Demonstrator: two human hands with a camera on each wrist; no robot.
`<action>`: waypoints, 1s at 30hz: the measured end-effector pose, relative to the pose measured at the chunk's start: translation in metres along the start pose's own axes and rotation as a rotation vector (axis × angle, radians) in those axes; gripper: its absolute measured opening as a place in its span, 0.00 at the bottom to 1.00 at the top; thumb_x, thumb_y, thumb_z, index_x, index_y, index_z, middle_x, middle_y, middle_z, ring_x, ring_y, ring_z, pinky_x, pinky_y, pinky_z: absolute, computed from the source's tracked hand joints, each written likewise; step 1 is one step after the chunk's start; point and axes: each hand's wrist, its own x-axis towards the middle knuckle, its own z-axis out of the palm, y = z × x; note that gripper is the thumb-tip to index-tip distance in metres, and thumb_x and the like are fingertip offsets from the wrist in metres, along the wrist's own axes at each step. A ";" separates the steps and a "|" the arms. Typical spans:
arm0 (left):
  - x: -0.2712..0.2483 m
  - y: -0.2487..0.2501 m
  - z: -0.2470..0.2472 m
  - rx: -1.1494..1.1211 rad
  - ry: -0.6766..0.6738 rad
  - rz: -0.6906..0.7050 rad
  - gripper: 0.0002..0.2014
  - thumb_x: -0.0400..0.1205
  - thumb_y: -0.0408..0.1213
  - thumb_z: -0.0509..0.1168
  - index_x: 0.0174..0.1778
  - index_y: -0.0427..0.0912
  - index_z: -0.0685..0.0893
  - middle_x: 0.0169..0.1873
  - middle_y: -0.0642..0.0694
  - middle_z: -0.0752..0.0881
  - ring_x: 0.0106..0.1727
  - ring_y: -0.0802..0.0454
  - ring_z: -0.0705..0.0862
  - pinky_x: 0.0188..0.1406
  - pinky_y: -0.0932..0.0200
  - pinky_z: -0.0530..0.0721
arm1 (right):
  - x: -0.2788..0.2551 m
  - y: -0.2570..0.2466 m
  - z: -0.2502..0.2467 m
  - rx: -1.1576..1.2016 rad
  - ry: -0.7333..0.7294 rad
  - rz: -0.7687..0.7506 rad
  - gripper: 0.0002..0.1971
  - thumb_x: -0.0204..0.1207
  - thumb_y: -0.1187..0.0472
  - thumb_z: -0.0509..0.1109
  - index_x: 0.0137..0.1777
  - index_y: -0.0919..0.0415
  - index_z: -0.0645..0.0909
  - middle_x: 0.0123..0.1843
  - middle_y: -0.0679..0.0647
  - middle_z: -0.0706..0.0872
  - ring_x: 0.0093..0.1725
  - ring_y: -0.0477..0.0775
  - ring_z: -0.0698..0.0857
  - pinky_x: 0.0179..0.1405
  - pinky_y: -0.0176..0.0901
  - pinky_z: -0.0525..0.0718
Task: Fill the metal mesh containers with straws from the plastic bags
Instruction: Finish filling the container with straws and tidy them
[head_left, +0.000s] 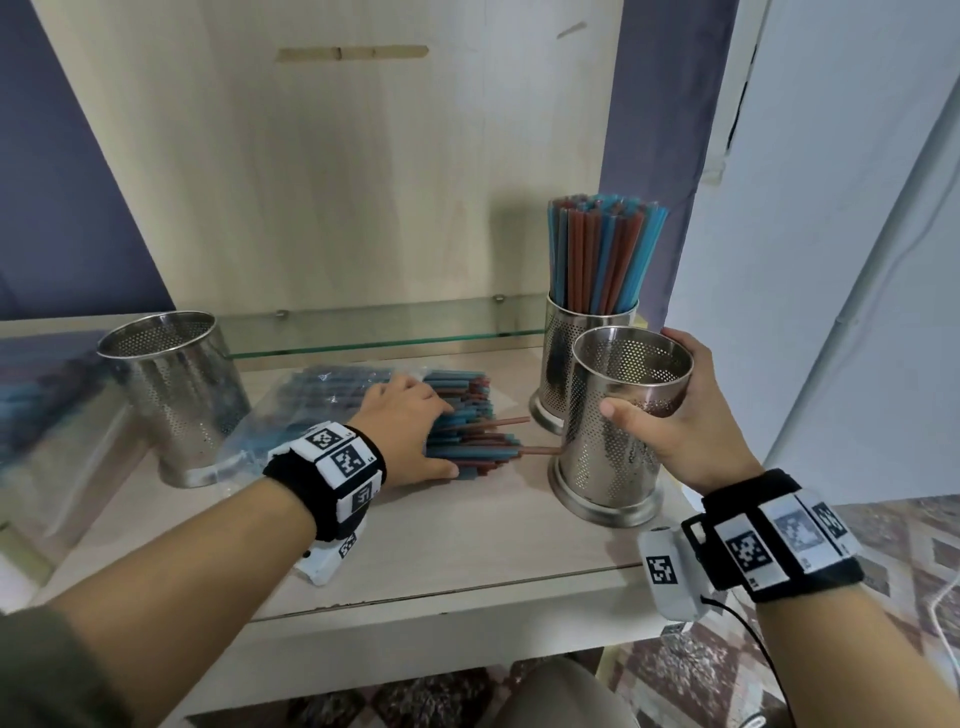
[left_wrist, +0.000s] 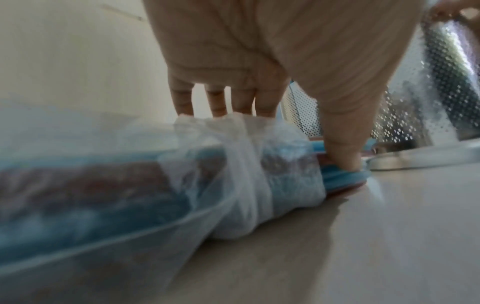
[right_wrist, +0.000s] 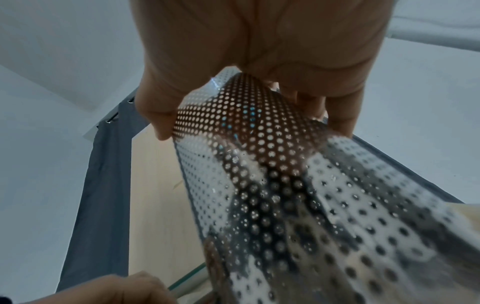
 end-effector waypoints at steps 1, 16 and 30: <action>0.002 0.002 0.000 0.030 -0.012 0.004 0.39 0.74 0.67 0.65 0.78 0.51 0.69 0.73 0.50 0.73 0.76 0.47 0.62 0.77 0.44 0.61 | 0.000 0.000 0.000 0.000 0.002 -0.003 0.57 0.50 0.42 0.86 0.78 0.57 0.62 0.69 0.50 0.80 0.69 0.47 0.82 0.72 0.52 0.80; 0.013 0.006 -0.014 0.084 -0.064 -0.014 0.10 0.81 0.51 0.62 0.53 0.51 0.77 0.56 0.49 0.81 0.64 0.45 0.73 0.70 0.43 0.68 | 0.005 0.006 -0.004 -0.061 -0.034 -0.056 0.58 0.43 0.31 0.84 0.73 0.47 0.60 0.65 0.39 0.80 0.64 0.40 0.82 0.67 0.43 0.80; 0.025 0.013 -0.004 0.162 -0.096 0.038 0.22 0.83 0.52 0.63 0.71 0.48 0.76 0.66 0.45 0.75 0.69 0.44 0.72 0.67 0.44 0.72 | 0.004 0.011 -0.006 -0.047 -0.045 -0.064 0.51 0.53 0.45 0.86 0.73 0.46 0.59 0.65 0.39 0.79 0.66 0.38 0.80 0.66 0.38 0.78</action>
